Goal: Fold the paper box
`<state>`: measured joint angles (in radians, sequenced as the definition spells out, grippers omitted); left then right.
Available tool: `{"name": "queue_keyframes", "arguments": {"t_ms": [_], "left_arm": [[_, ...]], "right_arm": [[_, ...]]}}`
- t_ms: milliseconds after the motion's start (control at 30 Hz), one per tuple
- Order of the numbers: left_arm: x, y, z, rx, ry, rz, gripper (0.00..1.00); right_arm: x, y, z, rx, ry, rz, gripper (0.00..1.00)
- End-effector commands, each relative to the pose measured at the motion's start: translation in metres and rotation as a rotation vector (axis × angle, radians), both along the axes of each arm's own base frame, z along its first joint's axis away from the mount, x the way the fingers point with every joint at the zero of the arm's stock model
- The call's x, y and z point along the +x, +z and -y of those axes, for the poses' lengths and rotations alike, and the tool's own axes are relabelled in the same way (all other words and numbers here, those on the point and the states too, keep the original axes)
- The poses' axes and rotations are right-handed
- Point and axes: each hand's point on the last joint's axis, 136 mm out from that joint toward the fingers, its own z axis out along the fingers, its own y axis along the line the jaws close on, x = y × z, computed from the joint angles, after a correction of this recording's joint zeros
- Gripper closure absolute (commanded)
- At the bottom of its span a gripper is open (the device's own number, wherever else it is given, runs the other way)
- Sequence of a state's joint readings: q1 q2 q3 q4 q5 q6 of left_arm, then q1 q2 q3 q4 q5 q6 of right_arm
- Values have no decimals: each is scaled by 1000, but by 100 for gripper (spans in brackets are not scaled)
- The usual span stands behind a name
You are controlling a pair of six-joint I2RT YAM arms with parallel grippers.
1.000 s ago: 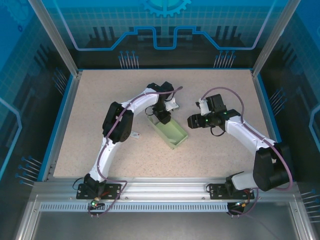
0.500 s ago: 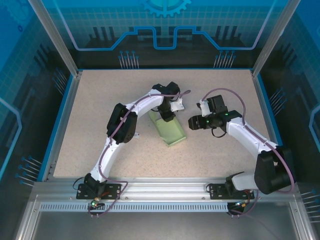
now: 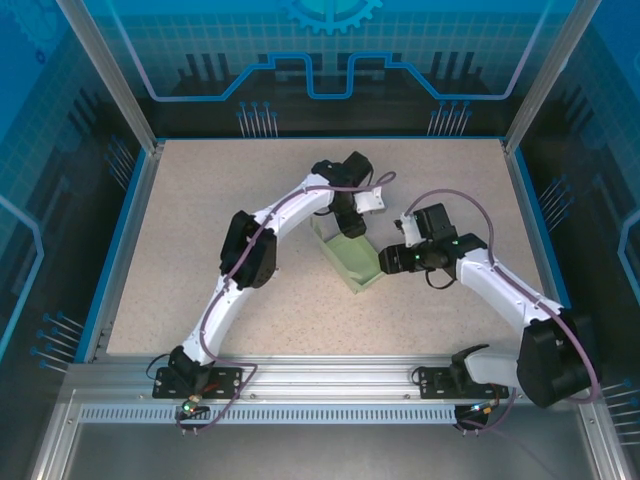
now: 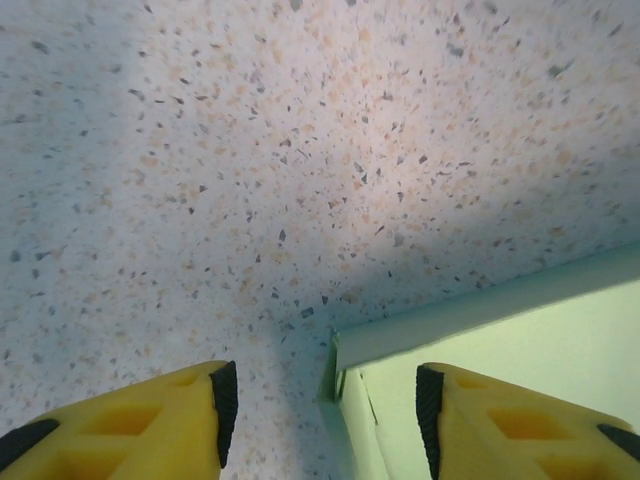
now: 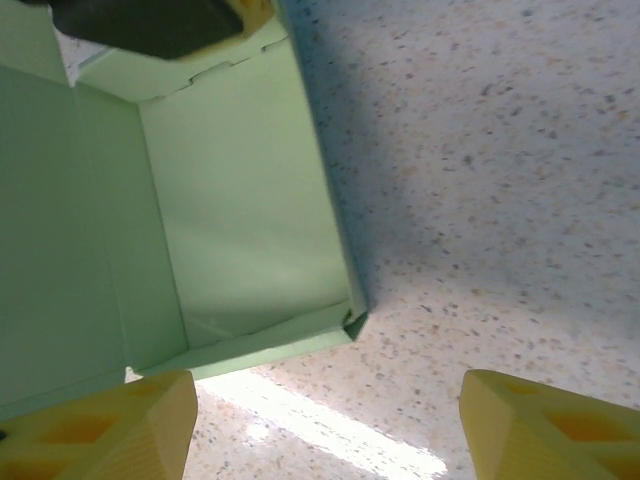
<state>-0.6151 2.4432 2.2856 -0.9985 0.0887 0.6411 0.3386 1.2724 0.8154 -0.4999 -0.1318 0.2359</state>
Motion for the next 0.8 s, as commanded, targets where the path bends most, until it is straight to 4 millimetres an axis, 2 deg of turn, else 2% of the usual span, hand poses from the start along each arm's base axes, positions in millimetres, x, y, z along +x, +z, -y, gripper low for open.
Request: {"name": "queue_keyframes", "arguments": {"t_ms": [0, 133, 200, 300, 400, 567, 600, 767], "left_arm": [[5, 93, 6, -231, 80, 74, 45], [13, 148, -10, -383, 203, 113, 44], [15, 165, -23, -435, 277, 112, 43], [17, 181, -52, -477, 426, 95, 43], [15, 184, -90, -490, 607, 89, 43], [-3, 173, -159, -569, 909, 17, 43], [-9, 171, -170, -580, 946, 11, 43], [-31, 164, -217, -610, 1109, 24, 41]], "right_arm": [[5, -10, -15, 38, 32, -31, 29], [27, -19, -26, 46, 53, -39, 28], [35, -23, -33, 65, 67, -67, 29], [32, -29, -42, 99, 82, -108, 29], [23, -31, -49, 134, 82, -136, 29], [7, -36, -65, 166, 83, -178, 30], [-2, -44, -65, 163, 78, -205, 30], [-18, -42, -95, 214, 84, -216, 30]]}}
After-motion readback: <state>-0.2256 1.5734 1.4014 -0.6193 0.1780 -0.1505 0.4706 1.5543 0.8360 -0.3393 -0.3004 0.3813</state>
